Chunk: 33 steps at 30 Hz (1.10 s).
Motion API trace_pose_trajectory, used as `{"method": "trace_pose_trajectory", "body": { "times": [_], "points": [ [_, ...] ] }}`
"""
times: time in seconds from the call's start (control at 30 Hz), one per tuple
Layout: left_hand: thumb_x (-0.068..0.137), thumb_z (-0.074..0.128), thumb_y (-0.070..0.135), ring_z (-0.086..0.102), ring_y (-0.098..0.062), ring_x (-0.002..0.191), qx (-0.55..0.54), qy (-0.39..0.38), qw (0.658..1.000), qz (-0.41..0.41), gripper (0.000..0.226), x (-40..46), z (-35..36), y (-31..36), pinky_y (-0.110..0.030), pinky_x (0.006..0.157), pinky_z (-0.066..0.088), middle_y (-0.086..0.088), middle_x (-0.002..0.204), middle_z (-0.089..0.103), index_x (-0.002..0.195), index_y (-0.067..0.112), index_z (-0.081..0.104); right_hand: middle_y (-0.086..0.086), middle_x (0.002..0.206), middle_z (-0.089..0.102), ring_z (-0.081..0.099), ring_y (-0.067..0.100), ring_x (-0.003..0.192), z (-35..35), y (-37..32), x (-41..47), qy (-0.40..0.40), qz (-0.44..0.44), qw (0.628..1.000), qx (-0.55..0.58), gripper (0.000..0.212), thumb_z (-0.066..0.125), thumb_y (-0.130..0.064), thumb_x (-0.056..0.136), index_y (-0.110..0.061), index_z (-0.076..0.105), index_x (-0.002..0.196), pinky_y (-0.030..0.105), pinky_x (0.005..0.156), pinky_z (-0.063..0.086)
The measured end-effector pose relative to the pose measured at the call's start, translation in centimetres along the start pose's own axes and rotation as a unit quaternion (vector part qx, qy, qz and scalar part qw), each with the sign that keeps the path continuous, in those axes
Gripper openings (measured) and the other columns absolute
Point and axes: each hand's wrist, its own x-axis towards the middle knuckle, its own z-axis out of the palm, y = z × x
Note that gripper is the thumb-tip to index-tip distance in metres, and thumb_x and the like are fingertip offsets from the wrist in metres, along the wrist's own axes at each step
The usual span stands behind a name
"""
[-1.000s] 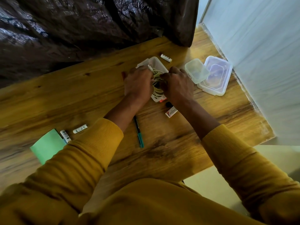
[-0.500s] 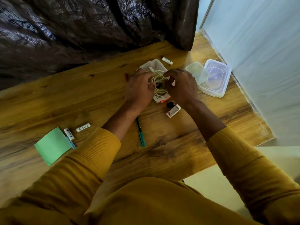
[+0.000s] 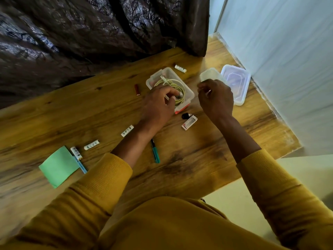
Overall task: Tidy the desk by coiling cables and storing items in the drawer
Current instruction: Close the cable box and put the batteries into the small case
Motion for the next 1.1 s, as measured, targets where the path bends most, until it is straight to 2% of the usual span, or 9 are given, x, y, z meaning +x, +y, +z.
{"method": "trace_pose_trajectory", "body": {
  "times": [0.13, 0.23, 0.37, 0.53, 0.8, 0.97, 1.1],
  "points": [
    [0.096, 0.063, 0.014, 0.066, -0.005, 0.103, -0.008, -0.022, 1.0, 0.008, 0.018, -0.4, 1.0, 1.2, -0.028, 0.087, 0.059, 0.007, 0.11, 0.073, 0.106, 0.019, 0.077, 0.005, 0.103, 0.071, 0.065, 0.028, 0.094, -1.0, 2.6, -0.8, 0.018, 0.06, 0.997, -0.04, 0.023, 0.063, -0.019, 0.086, -0.02, 0.076, 0.105, 0.03, 0.07, 0.044],
    [0.096, 0.064, 0.016, 0.064, -0.006, 0.103, -0.012, -0.044, 0.999, 0.016, 0.016, -0.8, 1.7, 1.9, -0.03, 0.089, 0.057, 0.009, 0.108, 0.072, 0.105, 0.021, 0.077, 0.008, 0.109, 0.068, 0.06, 0.033, 0.106, -1.8, 4.2, -1.6, 0.018, 0.102, 0.992, -0.07, 0.025, 0.065, -0.022, 0.087, -0.02, 0.075, 0.111, 0.037, 0.078, 0.048],
    [0.096, 0.066, 0.019, 0.064, -0.005, 0.102, 0.0, -0.052, 0.999, 0.017, 0.015, -1.3, 2.5, 2.6, -0.033, 0.091, 0.056, 0.011, 0.107, 0.072, 0.103, 0.024, 0.078, 0.011, 0.124, 0.058, 0.05, 0.037, 0.118, -2.4, 5.9, -2.2, 0.023, 0.156, 0.982, -0.106, 0.035, 0.066, -0.039, 0.086, -0.022, 0.07, 0.117, 0.044, 0.092, 0.046],
    [0.096, 0.064, 0.017, 0.065, -0.007, 0.102, 0.009, -0.081, 0.996, 0.026, 0.019, -1.7, 3.1, 3.5, -0.035, 0.087, 0.06, 0.01, 0.11, 0.073, 0.107, 0.025, 0.078, 0.018, 0.143, 0.046, 0.044, 0.041, 0.128, -1.7, 6.6, -1.3, -0.01, 0.192, 0.97, -0.149, 0.064, 0.065, -0.068, 0.082, -0.023, 0.058, 0.126, 0.051, 0.1, 0.042],
    [0.099, 0.063, 0.017, 0.065, -0.007, 0.104, 0.01, -0.087, 0.996, 0.025, 0.018, -1.5, 2.7, 3.5, -0.035, 0.087, 0.061, 0.008, 0.112, 0.072, 0.109, 0.023, 0.077, 0.024, 0.154, 0.035, 0.035, 0.049, 0.14, 0.6, 5.5, 1.3, -0.019, 0.215, 0.962, -0.165, 0.084, 0.059, -0.081, 0.079, -0.022, 0.05, 0.137, 0.059, 0.11, 0.034],
    [0.099, 0.064, 0.018, 0.064, -0.006, 0.105, 0.006, -0.086, 0.996, 0.013, 0.017, -1.6, 2.5, 2.4, -0.035, 0.087, 0.06, 0.008, 0.113, 0.071, 0.107, 0.026, 0.076, 0.025, 0.159, 0.028, 0.026, 0.055, 0.144, 1.1, 5.8, 2.3, -0.037, 0.205, 0.964, -0.163, 0.079, 0.064, -0.076, 0.081, -0.027, 0.048, 0.14, 0.065, 0.114, 0.028],
    [0.1, 0.064, 0.019, 0.063, -0.005, 0.107, 0.001, -0.08, 0.997, 0.005, 0.017, -1.7, 2.6, 2.1, -0.034, 0.089, 0.06, 0.01, 0.114, 0.07, 0.108, 0.026, 0.076, 0.024, 0.16, 0.026, 0.023, 0.056, 0.145, 1.4, 5.8, 2.3, -0.049, 0.192, 0.967, -0.159, 0.062, 0.064, -0.063, 0.089, -0.035, 0.049, 0.142, 0.064, 0.115, 0.026]
  ]
}}
